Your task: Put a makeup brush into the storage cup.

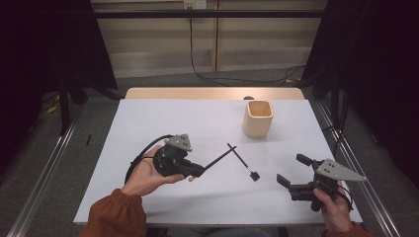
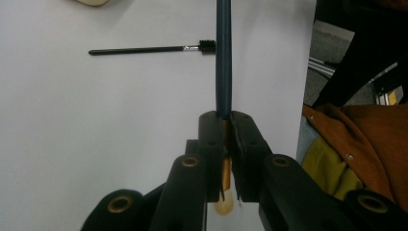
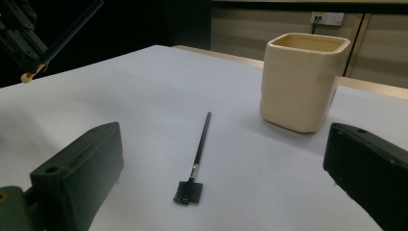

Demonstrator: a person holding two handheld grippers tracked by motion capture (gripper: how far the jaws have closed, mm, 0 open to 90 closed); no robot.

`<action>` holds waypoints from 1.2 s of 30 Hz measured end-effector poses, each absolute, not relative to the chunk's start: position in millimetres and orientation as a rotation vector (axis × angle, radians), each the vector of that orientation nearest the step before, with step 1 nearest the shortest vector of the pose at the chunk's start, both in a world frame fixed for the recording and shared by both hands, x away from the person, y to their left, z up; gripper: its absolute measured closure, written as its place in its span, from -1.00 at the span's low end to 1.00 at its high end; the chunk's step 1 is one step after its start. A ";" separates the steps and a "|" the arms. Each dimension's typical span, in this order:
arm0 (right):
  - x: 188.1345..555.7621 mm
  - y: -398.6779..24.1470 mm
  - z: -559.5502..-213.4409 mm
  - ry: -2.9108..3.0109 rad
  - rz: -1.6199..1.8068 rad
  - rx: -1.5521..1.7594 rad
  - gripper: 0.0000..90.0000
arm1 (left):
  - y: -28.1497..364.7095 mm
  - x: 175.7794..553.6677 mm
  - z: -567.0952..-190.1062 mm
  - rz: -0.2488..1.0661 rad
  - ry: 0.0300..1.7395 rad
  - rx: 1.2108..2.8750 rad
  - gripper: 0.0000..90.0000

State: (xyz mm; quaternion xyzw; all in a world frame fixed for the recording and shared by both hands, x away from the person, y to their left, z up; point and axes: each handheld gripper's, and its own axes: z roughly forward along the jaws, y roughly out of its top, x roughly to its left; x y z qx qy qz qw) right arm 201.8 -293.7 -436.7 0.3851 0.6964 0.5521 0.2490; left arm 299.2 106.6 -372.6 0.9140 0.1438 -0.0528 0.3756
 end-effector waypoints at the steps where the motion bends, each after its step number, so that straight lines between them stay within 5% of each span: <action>1: 201.8 -293.7 -436.7 1.898 1.504 1.047 -1.00 | 105.8 299.4 -372.7 -0.137 0.367 2.345 0.87; 36: 204.3 -285.7 -438.0 1.977 1.513 1.009 -1.00 | 86.7 305.9 -375.3 -0.161 0.289 2.536 0.87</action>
